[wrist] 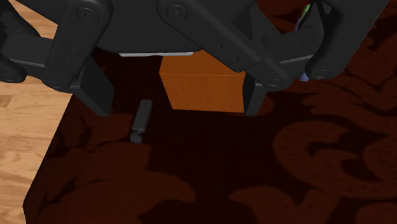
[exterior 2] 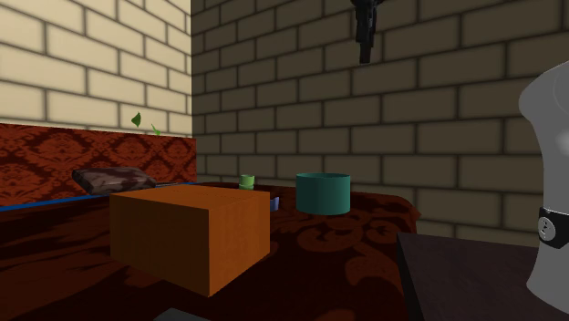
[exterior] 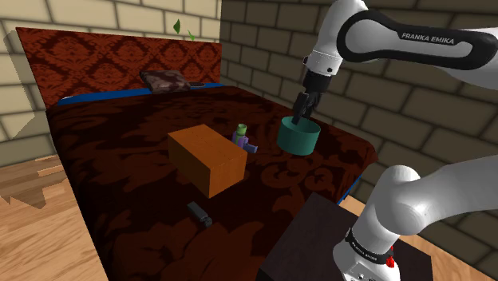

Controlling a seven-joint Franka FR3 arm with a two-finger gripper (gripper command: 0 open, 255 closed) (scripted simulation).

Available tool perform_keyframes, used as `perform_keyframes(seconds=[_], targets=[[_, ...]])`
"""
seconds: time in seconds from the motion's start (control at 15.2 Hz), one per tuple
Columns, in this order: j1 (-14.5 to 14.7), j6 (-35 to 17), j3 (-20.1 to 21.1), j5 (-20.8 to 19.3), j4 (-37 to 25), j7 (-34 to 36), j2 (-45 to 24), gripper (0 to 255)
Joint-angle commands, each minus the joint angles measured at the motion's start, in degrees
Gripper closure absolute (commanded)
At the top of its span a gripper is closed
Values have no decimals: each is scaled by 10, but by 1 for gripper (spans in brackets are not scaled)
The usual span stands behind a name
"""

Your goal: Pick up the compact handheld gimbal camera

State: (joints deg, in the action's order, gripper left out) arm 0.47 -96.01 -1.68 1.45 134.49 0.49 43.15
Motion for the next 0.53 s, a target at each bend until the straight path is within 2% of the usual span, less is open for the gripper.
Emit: perform_keyframes(seconds=[0.0, 0.46], targets=[[0, 0, 0, 0, 0, 0, 0, 0], [14, -116, 37, 17, 41, 39, -90, 0]])
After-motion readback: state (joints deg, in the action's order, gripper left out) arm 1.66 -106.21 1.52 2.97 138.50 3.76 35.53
